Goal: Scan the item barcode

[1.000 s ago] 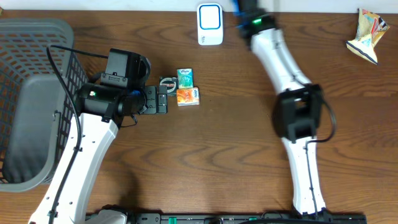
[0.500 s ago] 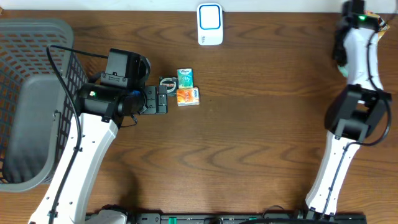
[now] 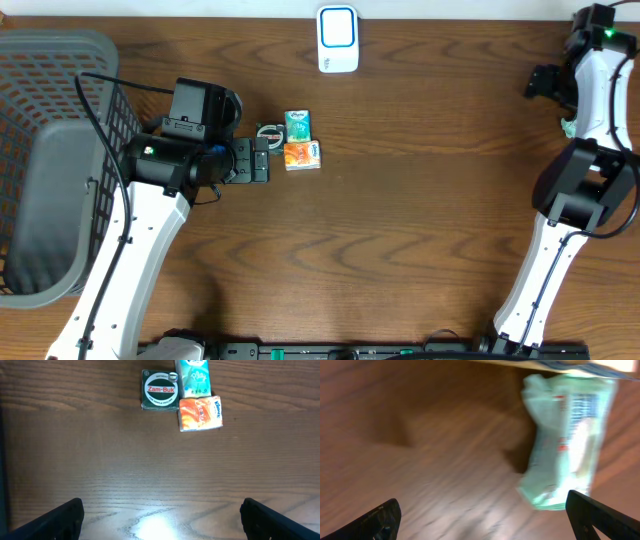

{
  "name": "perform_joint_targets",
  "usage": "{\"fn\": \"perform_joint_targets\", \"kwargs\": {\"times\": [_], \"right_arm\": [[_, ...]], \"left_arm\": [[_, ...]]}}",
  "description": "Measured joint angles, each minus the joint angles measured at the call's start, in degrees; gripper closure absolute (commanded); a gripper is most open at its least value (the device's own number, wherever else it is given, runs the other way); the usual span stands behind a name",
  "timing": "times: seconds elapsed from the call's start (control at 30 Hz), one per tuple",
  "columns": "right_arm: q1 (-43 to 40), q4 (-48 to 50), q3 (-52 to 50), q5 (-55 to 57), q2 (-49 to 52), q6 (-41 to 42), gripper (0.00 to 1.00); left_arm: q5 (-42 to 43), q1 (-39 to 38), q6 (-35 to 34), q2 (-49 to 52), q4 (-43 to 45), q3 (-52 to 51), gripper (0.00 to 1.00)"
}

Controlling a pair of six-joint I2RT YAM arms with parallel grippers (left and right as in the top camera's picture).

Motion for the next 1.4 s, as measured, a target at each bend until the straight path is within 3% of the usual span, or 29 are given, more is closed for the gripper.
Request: {"fn": "perform_joint_targets", "kwargs": {"times": [0.17,0.33,0.53,0.63,0.73,1.1,1.4], "right_arm": [[4.5,-0.3,0.0,-3.9,-2.9,0.2,0.01],[9.4,-1.0,0.0,-19.1,-10.4,0.1,0.03],[16.9,-2.5,1.1,-33.9,-14.5,-1.7,0.64],[22.5,-3.5,1.1,-36.0,-13.1,-2.1,0.85],[27.4,-3.6,0.9,-37.1,-11.0,-2.0,0.99],[46.3,-2.8,0.0,-37.8,-0.3,1.2,0.99],[50.0,-5.7,0.0,-30.7,4.3,6.7,0.99]], "left_arm": [[0.0,0.0,0.0,0.0,0.0,0.0,0.02],[0.0,0.0,0.0,0.0,0.0,0.0,0.02],[0.0,0.0,0.0,0.0,0.0,0.0,0.02],[0.0,0.0,0.0,0.0,0.0,0.0,0.02],[0.0,0.0,0.0,0.0,0.0,0.0,0.02],[0.0,0.0,0.0,0.0,0.0,0.0,0.02],[0.0,0.0,0.0,0.0,0.0,0.0,0.02]]}}
